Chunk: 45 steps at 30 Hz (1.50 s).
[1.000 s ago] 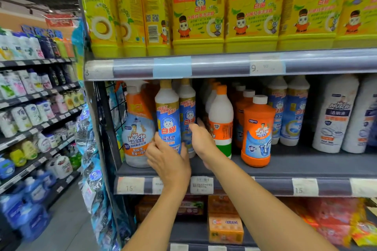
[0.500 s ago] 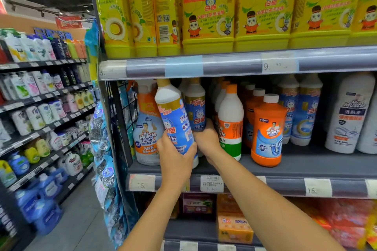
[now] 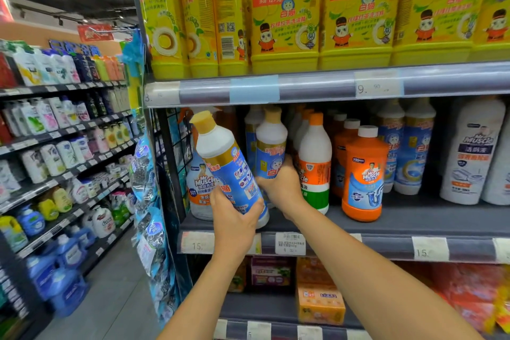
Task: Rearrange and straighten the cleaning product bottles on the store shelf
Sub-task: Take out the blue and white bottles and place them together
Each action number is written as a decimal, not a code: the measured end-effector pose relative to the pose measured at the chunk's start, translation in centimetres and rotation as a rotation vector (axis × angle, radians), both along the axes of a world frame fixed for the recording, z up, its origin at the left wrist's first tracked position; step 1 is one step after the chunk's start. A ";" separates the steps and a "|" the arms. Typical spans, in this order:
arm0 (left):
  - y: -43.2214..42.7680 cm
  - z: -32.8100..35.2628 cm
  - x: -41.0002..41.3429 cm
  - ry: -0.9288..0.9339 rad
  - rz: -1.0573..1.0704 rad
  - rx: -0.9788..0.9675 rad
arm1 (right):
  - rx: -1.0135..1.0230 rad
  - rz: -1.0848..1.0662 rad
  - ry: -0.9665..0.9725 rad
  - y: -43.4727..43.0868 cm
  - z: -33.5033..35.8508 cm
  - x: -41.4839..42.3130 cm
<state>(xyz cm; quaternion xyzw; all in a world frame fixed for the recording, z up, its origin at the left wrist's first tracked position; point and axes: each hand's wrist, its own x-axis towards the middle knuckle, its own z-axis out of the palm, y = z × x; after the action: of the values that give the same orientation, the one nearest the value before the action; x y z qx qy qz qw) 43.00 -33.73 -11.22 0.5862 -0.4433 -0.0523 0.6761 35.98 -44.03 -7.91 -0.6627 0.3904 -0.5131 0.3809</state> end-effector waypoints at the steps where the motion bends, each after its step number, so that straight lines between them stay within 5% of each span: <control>1: 0.2 -0.1 -0.1 0.007 -0.005 -0.007 | -0.004 0.016 -0.018 0.3 -0.2 -0.2; 7: 2.3 0.5 0.0 -0.058 0.013 -0.149 | -0.055 0.145 -0.188 3.1 -1.3 -1.5; 13: 5.9 2.0 0.0 -0.189 -0.012 -0.113 | -0.151 0.180 -0.125 6.1 0.0 -5.3; 26: 9.0 -2.5 -11.5 0.054 -0.177 0.068 | -0.051 0.155 -0.094 11.3 -1.3 -22.6; 45: 4.3 -3.0 -30.4 0.249 -0.293 0.241 | 0.224 0.113 0.018 7.9 -3.7 -41.1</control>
<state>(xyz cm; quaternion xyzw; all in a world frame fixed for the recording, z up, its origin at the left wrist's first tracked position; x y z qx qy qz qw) 12.60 -29.42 -14.27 0.5811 -0.4273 -0.2745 0.6359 -5.11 -36.08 -11.65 -0.6415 0.4106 -0.4380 0.4776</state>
